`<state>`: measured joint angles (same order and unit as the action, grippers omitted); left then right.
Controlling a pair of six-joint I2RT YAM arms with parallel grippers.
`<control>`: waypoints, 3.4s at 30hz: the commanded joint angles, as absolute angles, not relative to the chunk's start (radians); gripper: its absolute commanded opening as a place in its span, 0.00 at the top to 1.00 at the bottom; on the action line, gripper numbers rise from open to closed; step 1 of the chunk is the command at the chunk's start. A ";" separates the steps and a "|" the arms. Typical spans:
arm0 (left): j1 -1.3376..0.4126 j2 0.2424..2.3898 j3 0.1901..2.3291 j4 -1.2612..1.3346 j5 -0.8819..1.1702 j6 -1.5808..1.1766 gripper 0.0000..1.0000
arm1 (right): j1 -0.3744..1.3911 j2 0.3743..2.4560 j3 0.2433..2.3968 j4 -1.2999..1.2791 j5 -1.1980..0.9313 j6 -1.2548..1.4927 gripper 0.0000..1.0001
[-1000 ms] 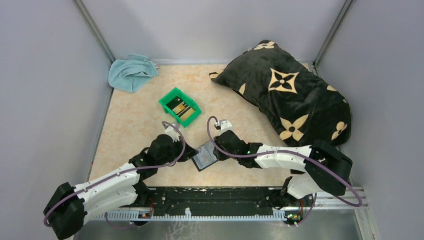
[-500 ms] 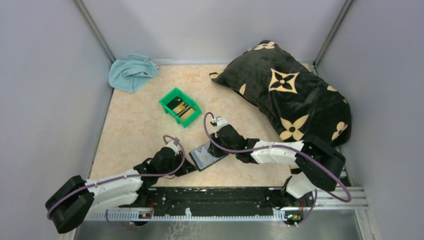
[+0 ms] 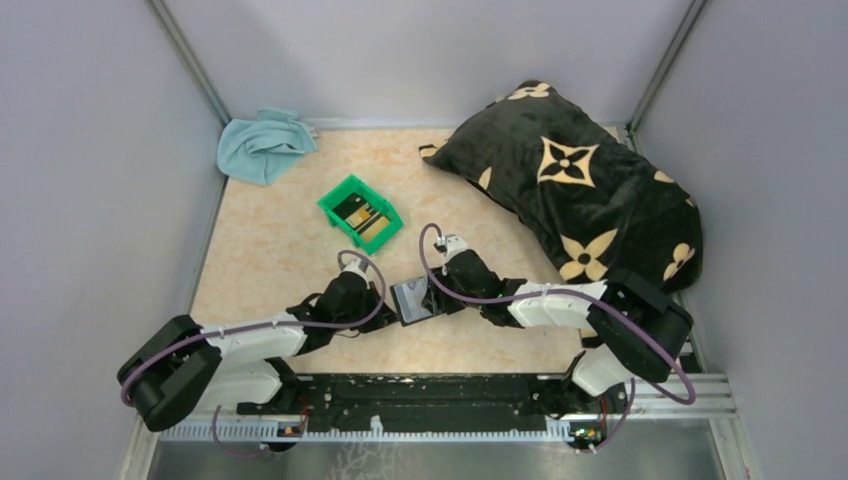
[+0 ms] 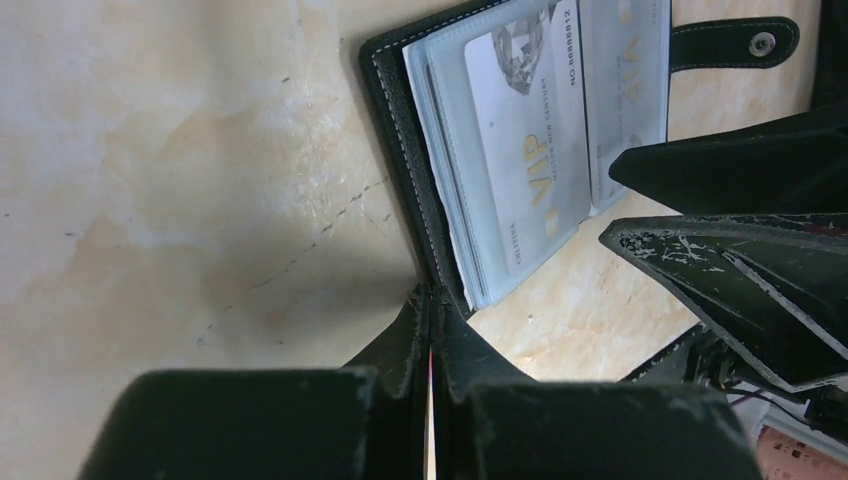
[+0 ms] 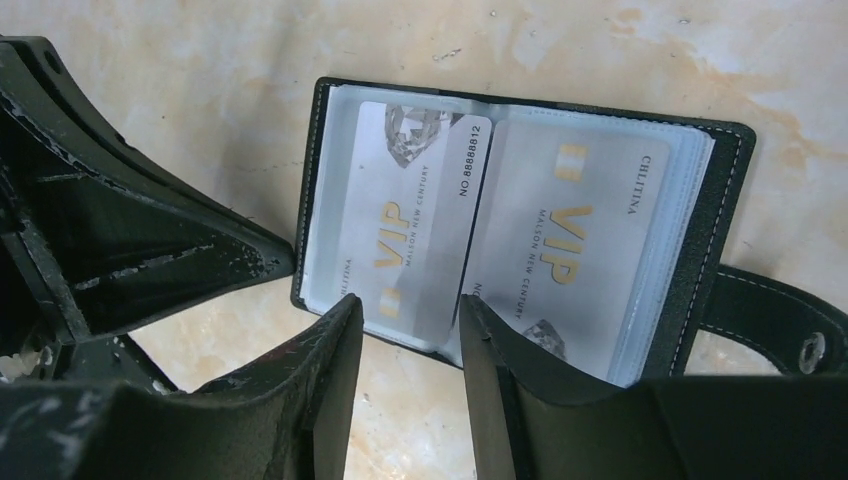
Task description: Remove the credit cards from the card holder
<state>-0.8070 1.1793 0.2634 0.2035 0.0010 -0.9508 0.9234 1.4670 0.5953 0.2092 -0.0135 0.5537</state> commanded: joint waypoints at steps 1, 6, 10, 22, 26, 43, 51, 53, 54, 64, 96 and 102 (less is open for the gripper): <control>-0.787 1.206 0.292 0.189 0.003 -0.887 1.00 | 0.901 1.445 0.580 0.281 -0.033 0.564 0.58; -0.754 1.201 0.322 0.188 0.044 -0.847 1.00 | 0.879 1.454 0.552 0.328 -0.058 0.582 0.59; -0.753 1.155 0.354 0.153 0.071 -0.835 1.00 | 0.872 1.450 0.544 0.341 -0.066 0.589 0.59; -0.741 1.213 0.402 0.199 0.074 -0.802 0.99 | 0.836 1.438 0.536 0.364 -0.107 0.600 0.59; -0.719 1.277 0.397 0.231 0.089 -0.785 1.00 | 0.829 1.432 0.536 0.372 -0.115 0.602 0.59; -0.674 1.390 0.369 0.304 0.140 -0.780 1.00 | 0.824 1.515 0.525 0.421 -0.132 0.605 0.59; -0.672 1.415 0.379 0.308 0.146 -0.778 1.00 | 0.813 1.544 0.511 0.426 -0.120 0.614 0.59; -0.672 1.420 0.379 0.310 0.150 -0.779 1.00 | 0.811 1.555 0.507 0.445 -0.140 0.614 0.59; -0.672 1.423 0.379 0.311 0.153 -0.781 1.00 | 0.808 1.565 0.502 0.471 -0.172 0.616 0.59; -0.672 1.433 0.374 0.318 0.157 -0.779 1.00 | 0.713 1.630 0.358 0.936 -0.458 0.800 0.63; -0.672 1.486 0.383 0.350 0.185 -0.782 1.00 | 0.712 1.610 0.349 0.986 -0.464 0.828 0.66; -0.672 1.485 0.382 0.353 0.191 -0.783 1.00 | 0.712 1.566 0.353 0.920 -0.439 0.797 0.66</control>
